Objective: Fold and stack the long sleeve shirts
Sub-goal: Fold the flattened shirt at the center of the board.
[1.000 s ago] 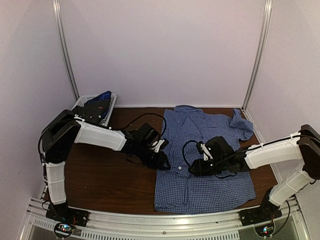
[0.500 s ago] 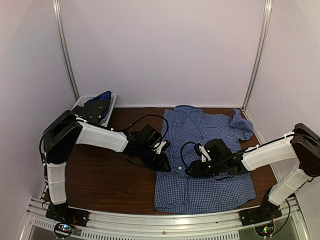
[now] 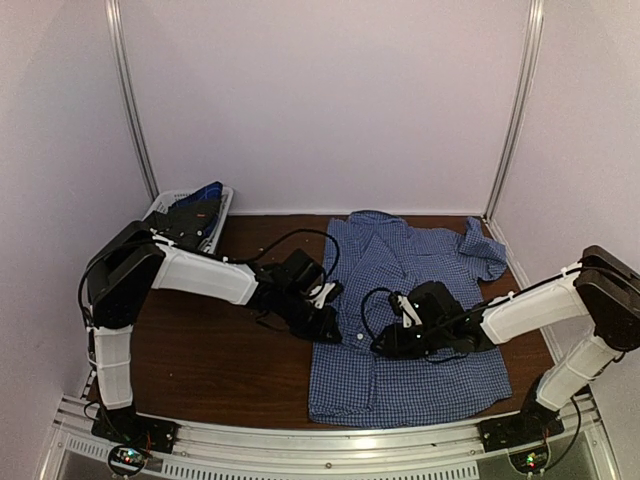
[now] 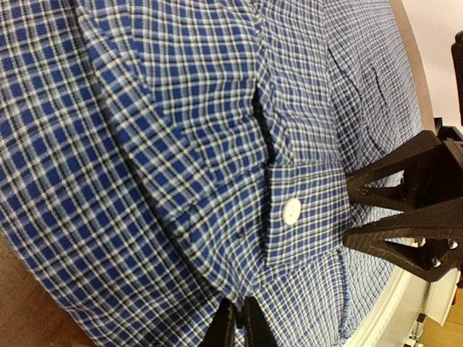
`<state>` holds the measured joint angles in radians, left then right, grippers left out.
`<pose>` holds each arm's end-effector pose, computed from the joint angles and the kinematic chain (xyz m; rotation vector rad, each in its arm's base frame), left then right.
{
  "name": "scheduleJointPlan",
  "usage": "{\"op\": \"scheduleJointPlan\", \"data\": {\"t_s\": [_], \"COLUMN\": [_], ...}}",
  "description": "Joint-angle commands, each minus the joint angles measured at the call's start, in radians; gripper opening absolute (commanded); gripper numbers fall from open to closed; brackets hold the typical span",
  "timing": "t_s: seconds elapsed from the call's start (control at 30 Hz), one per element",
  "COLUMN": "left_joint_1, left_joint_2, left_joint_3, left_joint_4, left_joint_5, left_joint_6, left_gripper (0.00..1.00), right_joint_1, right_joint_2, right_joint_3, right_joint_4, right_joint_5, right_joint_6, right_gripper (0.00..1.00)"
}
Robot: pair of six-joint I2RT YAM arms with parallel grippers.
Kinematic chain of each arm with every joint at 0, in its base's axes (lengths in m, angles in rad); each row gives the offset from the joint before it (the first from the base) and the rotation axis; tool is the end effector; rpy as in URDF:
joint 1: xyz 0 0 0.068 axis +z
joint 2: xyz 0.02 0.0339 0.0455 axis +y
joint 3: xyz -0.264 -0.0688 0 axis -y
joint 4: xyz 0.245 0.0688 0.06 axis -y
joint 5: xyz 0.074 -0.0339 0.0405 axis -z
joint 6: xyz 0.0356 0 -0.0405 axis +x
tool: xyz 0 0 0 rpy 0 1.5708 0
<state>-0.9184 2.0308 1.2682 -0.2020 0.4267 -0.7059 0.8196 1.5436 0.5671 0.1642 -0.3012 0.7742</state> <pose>0.2411 -0.3398 0.1367 0.4914 2.7974 -1.0655 0.1793 0.2075 0.1296 -0.2187 2.6253 1.0284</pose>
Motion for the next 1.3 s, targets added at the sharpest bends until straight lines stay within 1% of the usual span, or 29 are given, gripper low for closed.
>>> {"op": "scheduleJointPlan", "data": {"t_s": [0.0, 0.1, 0.17, 0.43, 0.53, 0.7, 0.83, 1.0, 1.27], "left_joint_1": [-0.009, -0.012, -0.013, -0.017, -0.024, -0.044, -0.058, -0.064, -0.068], "left_joint_2": [0.013, 0.008, 0.005, -0.028, -0.058, -0.104, -0.149, -0.191, -0.212], "left_joint_3": [0.022, 0.02, 0.022, 0.019, 0.012, -0.003, -0.041, -0.089, -0.143], "left_joint_4": [0.026, 0.026, 0.026, -0.006, -0.023, -0.055, -0.059, -0.059, -0.059], "left_joint_5": [0.006, 0.008, 0.009, 0.012, 0.014, 0.006, -0.014, -0.041, -0.057], "left_joint_6": [0.006, 0.005, 0.006, 0.014, 0.016, 0.012, -0.001, -0.017, -0.023], "left_gripper": [0.06, 0.04, 0.03, 0.0, 0.0, 0.0, 0.0, 0.0, 0.0], "right_joint_1": [-0.003, -0.004, -0.004, -0.004, -0.002, 0.0, 0.015, 0.057, 0.109], "right_joint_2": [0.013, 0.009, 0.012, -0.013, -0.041, -0.105, -0.129, -0.099, -0.037], "right_joint_3": [-0.007, -0.006, 0.002, 0.036, 0.046, 0.052, 0.047, 0.037, 0.061], "right_joint_4": [0.032, 0.034, 0.034, -0.026, -0.069, -0.146, -0.158, -0.146, -0.112], "right_joint_5": [-0.016, -0.012, -0.01, -0.005, -0.009, -0.012, -0.026, -0.037, -0.033], "right_joint_6": [0.023, 0.025, 0.024, 0.007, -0.001, -0.016, -0.012, 0.015, 0.042], "right_gripper": [0.39, 0.39, 0.37, 0.06, 0.01, 0.0, 0.0, 0.0, 0.0]}}
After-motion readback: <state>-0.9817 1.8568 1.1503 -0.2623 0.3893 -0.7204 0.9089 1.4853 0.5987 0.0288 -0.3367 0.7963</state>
